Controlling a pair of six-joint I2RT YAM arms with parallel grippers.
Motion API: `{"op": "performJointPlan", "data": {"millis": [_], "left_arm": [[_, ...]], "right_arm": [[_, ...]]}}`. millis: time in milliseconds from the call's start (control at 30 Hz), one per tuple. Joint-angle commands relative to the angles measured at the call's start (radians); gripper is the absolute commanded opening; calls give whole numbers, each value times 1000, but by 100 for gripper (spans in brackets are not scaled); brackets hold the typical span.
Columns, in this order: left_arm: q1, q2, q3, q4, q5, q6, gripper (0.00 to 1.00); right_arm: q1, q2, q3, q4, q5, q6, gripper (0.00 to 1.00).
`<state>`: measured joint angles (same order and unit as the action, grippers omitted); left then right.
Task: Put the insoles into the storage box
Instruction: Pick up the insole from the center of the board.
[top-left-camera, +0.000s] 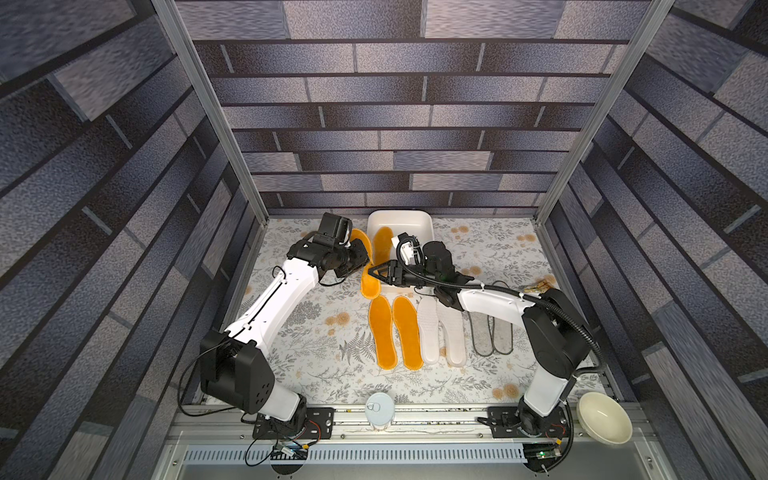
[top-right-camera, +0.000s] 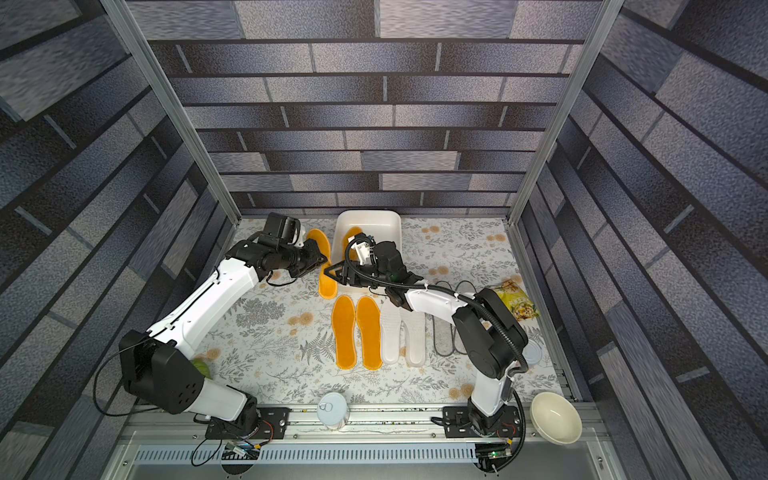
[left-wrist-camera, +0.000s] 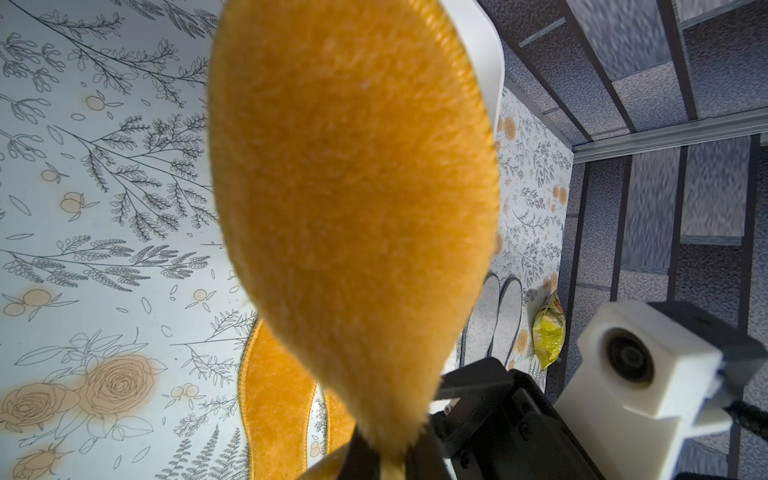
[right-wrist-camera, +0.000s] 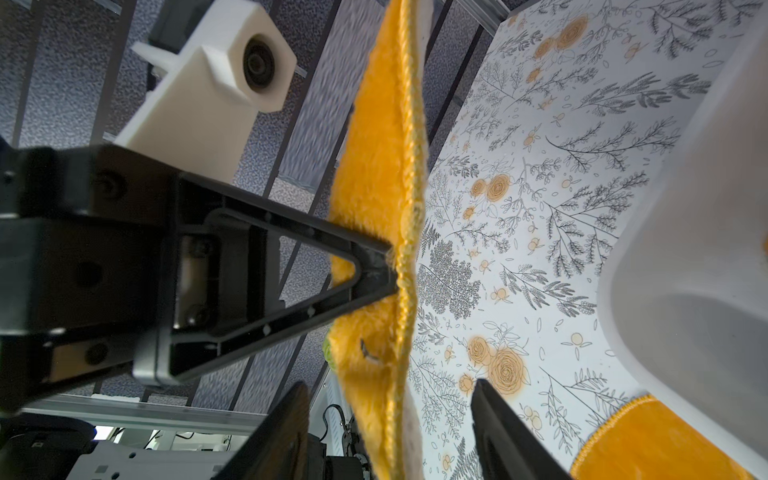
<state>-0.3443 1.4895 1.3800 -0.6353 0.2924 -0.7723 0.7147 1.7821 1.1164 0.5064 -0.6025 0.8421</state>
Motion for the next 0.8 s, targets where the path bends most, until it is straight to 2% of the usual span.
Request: {"op": "performJointPlan", "data": {"millis": [0,667,767], "left_arm": [[-5,10,5,28,21,-22,0],[-14,20,-2,36,32,-30,0],[-15,21,-1,35,34,-30,0]], "right_arm": [[10,11,22,35,1,3,61],[16,50,46,14,4,-6,29],[16,54,46,11,11,-7,20]]}}
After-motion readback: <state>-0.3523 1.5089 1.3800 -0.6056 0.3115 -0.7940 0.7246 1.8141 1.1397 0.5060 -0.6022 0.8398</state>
